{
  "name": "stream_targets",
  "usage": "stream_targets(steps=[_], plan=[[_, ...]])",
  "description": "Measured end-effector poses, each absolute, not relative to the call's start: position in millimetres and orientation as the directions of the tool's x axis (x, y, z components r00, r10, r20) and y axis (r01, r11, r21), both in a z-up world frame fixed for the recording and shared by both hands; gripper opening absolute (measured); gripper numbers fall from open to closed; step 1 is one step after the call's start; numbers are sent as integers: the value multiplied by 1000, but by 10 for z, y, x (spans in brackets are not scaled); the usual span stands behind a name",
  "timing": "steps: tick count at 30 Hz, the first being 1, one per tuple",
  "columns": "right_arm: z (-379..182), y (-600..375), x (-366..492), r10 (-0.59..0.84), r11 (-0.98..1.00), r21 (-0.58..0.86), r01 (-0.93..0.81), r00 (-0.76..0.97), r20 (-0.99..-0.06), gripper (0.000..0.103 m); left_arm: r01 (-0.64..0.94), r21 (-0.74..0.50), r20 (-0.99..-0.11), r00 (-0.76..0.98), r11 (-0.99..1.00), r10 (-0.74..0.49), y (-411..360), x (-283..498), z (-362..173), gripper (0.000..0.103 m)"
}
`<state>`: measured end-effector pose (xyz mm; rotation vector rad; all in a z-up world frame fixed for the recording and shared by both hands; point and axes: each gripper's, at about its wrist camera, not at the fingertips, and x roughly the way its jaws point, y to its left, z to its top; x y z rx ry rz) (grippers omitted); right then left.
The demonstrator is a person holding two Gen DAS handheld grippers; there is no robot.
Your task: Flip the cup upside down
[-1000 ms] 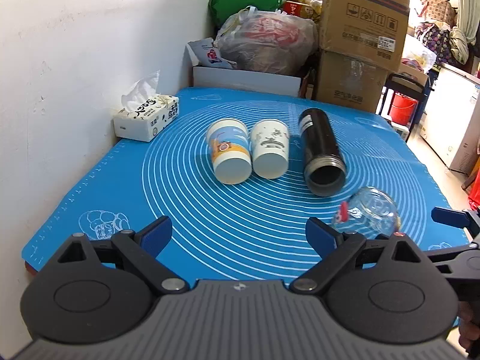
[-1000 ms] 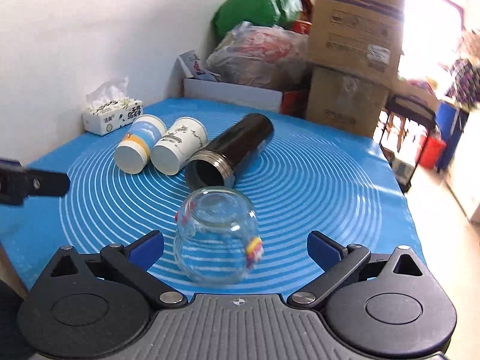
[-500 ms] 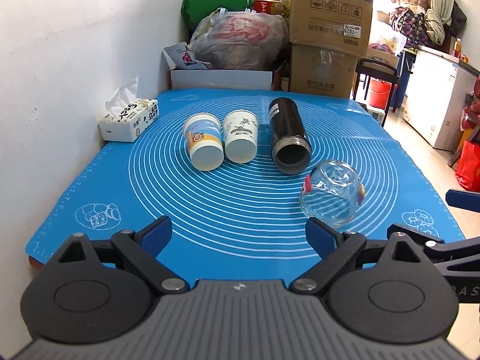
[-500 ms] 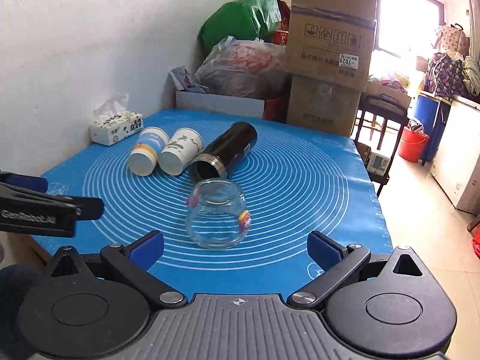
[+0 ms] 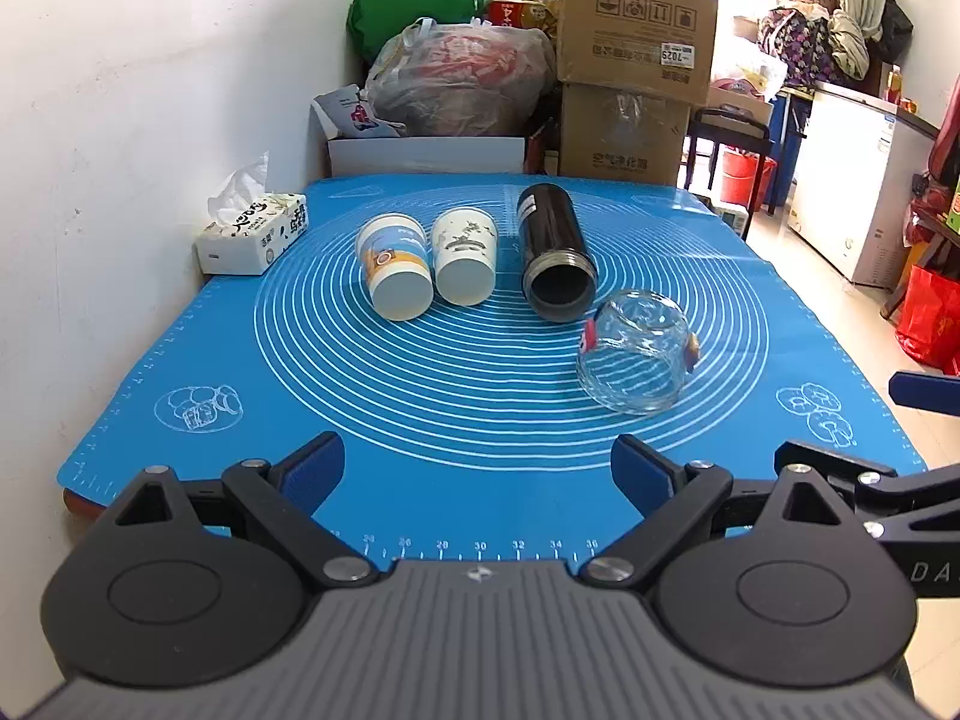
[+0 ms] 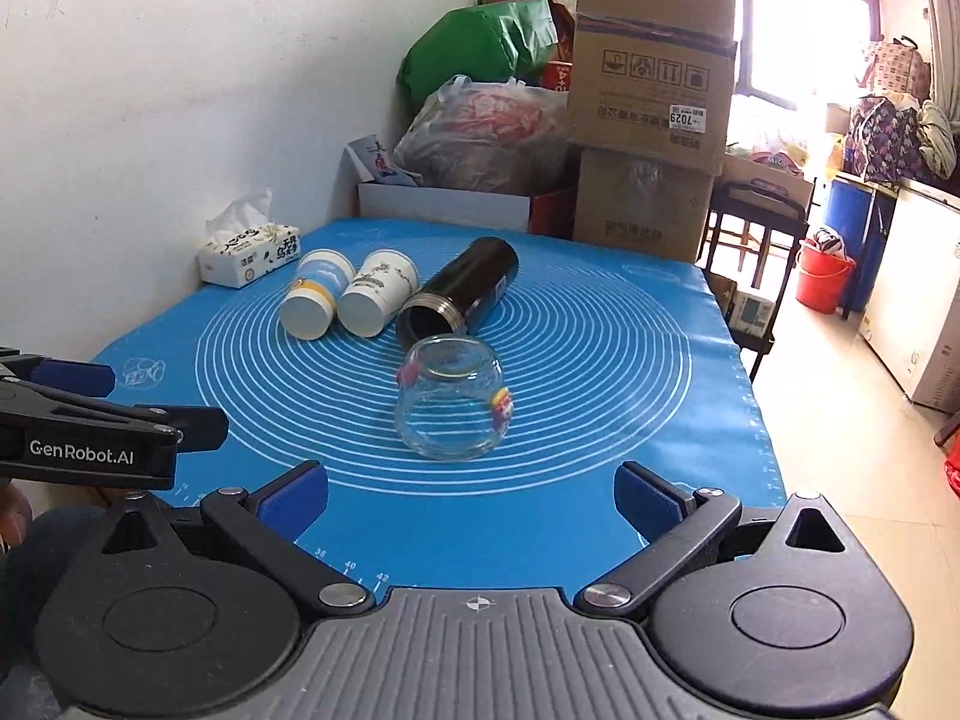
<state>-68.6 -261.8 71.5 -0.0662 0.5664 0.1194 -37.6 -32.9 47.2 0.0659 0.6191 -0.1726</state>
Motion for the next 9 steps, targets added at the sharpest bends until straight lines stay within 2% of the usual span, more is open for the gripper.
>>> stream_targets(steps=[9], plan=[[706,-2611,-696,92,991,-30,-128,835,-543,103,187,13,-585,798,982,-144,-334,-400,457,95]])
